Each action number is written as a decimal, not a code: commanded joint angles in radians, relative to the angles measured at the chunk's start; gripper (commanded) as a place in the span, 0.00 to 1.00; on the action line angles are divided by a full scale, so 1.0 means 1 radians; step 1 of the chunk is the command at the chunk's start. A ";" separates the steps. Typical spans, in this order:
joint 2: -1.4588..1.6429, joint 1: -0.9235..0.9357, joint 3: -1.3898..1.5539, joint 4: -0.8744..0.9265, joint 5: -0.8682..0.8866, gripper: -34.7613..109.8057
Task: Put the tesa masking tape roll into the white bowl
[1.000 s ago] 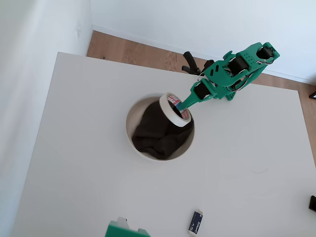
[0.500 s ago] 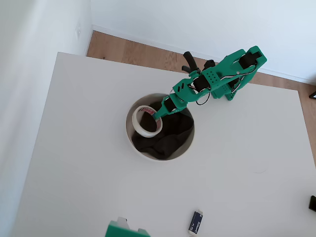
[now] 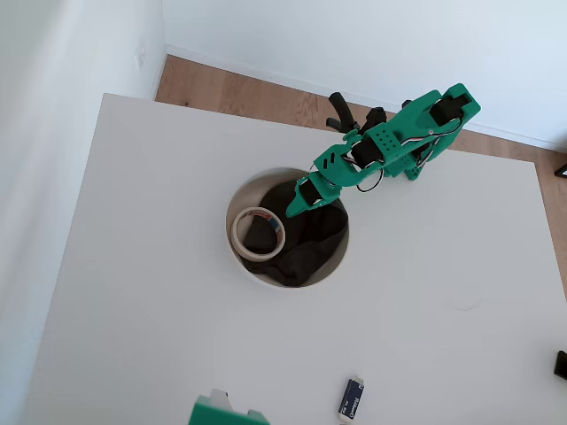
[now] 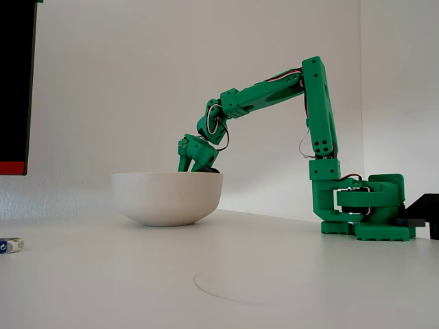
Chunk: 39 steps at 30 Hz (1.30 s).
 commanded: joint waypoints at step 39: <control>1.815 -0.778 0.917 0.706 -0.025 0.18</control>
